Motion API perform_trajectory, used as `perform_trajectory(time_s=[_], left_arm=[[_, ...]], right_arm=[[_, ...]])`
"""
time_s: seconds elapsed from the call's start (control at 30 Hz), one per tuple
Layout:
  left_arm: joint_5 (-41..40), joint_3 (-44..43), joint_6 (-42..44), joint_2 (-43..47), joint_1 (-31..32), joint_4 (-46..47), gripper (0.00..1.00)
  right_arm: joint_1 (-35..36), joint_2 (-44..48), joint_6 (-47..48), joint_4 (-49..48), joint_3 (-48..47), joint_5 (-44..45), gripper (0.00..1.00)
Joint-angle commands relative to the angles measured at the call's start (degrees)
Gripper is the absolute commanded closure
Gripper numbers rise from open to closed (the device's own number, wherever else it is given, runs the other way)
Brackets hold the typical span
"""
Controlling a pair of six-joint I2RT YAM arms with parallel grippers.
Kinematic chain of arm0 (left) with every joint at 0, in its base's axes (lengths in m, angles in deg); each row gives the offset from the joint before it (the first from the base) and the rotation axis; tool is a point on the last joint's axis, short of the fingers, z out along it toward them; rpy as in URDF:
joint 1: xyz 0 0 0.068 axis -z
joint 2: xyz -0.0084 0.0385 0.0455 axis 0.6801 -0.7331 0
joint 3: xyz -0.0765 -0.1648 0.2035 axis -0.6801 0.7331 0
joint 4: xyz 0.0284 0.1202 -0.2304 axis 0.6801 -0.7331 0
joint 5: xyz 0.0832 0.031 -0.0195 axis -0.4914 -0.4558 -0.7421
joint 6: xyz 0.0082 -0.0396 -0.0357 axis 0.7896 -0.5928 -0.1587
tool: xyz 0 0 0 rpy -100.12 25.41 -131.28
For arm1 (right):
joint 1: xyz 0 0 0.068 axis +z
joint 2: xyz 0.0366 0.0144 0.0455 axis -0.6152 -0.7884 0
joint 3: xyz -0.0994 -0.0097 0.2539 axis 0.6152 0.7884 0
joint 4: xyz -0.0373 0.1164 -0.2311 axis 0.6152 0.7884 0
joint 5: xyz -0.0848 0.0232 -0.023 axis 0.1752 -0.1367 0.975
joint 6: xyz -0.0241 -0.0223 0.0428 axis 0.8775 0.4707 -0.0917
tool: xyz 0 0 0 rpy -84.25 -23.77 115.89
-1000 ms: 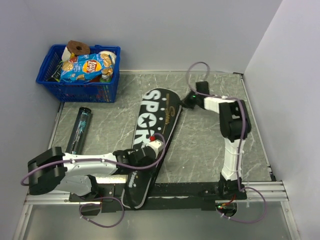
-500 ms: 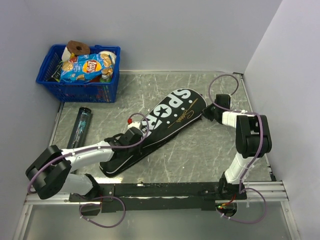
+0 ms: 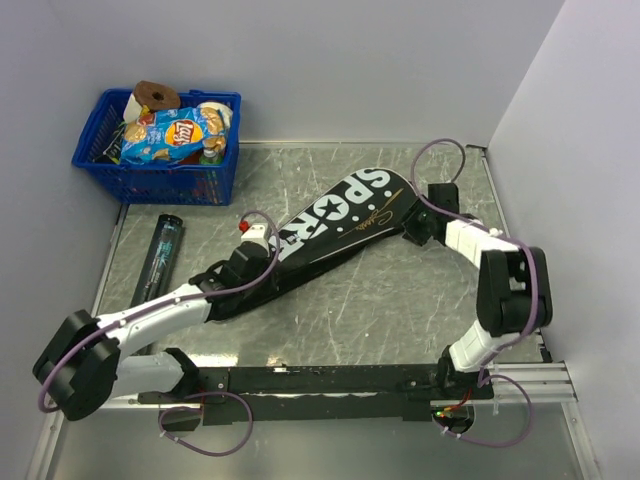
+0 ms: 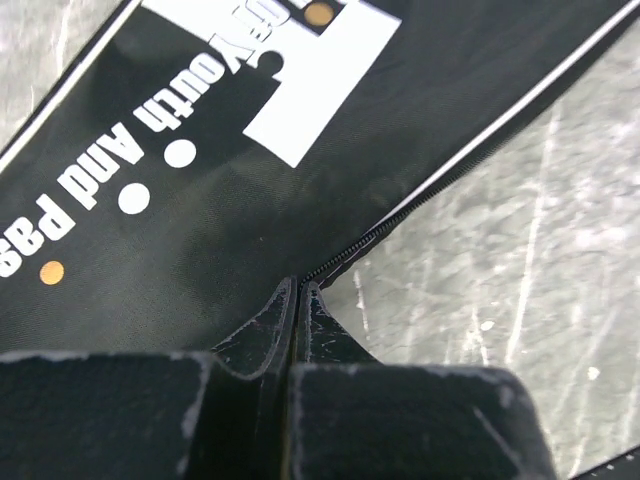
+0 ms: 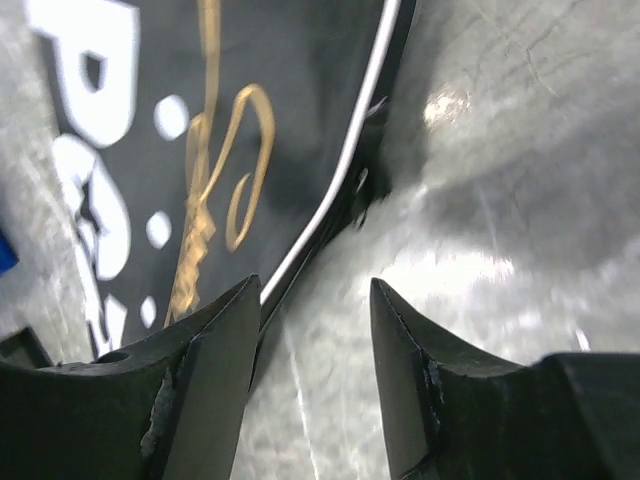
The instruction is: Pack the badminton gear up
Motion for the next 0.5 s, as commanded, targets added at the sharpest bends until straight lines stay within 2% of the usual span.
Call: perform_trajectory(time_s=[0.0, 0.23, 0.33, 0.47], left_arm=[[0.25, 1.15, 0.66, 3.89, -0.3, 3.9, 0.99], [-3.7, 1.42, -0.74, 7.58, -0.38, -0.41, 0.99], [-6.51, 1.41, -1.27, 8.28, -0.73, -2.25, 0.99], [-7.39, 2.12, -1.45, 8.63, -2.49, -2.96, 0.99]], right_arm=[[0.16, 8.62, 5.11, 8.66, 0.35, 4.91, 0.44], [0.16, 11.01, 14.51, 16.48, -0.34, 13.53, 0.45], [0.42, 7.67, 19.08, 20.09, -4.9, 14.85, 0.47], [0.95, 4.59, 19.71, 18.43, -6.58, 12.67, 0.52]])
